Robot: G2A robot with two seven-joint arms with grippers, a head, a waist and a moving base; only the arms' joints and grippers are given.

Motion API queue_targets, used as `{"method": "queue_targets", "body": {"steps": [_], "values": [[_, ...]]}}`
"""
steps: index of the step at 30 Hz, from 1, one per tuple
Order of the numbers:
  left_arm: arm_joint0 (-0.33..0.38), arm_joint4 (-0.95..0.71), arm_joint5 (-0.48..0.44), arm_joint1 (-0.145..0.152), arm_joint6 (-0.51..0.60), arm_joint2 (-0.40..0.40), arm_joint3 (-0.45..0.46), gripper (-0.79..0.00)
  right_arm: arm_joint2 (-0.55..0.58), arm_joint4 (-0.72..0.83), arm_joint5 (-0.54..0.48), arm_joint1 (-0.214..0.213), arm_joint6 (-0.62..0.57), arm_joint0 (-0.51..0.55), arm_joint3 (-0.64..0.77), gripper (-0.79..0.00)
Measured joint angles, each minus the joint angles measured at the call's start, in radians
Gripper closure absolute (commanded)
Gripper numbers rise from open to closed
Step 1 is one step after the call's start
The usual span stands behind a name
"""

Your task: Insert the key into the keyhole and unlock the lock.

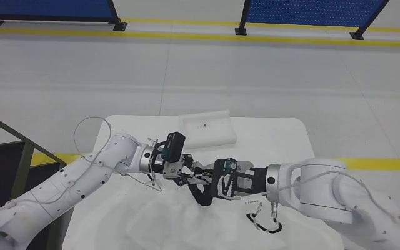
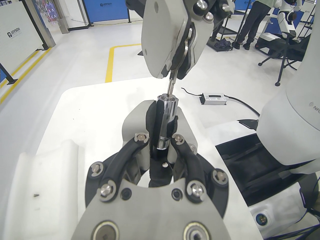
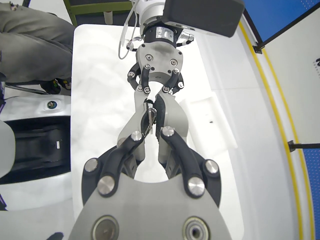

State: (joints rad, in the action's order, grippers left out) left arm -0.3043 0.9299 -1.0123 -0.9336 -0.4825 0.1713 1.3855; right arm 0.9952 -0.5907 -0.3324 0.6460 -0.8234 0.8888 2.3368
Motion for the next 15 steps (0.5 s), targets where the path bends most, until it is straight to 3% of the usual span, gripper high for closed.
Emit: {"method": "queue_targets", "body": {"steps": [7, 8, 9, 10, 15], "values": [[-0.005, 0.041, 0.000, -0.005, -0.004, 0.027, -0.016, 0.000, 0.015, -0.011, 0.150, 0.006, -0.023, 0.044, 0.013, 0.000], [-0.008, 0.046, 0.000, -0.006, -0.002, 0.033, -0.017, 0.000, 0.016, -0.011, 0.159, 0.007, -0.019, 0.047, 0.013, -0.212], [-0.012, 0.052, 0.000, -0.007, 0.001, 0.039, -0.018, 0.000, 0.016, -0.006, 0.162, 0.010, -0.008, 0.049, 0.013, -0.714], [-0.015, 0.057, 0.000, -0.007, 0.005, 0.044, -0.020, 0.000, 0.016, -0.003, 0.160, 0.011, -0.003, 0.050, 0.013, -0.785], [-0.031, 0.110, 0.040, -0.005, 0.116, 0.072, -0.063, 0.000, 0.023, -0.002, 0.152, 0.017, 0.004, 0.063, 0.013, -0.785]]}}
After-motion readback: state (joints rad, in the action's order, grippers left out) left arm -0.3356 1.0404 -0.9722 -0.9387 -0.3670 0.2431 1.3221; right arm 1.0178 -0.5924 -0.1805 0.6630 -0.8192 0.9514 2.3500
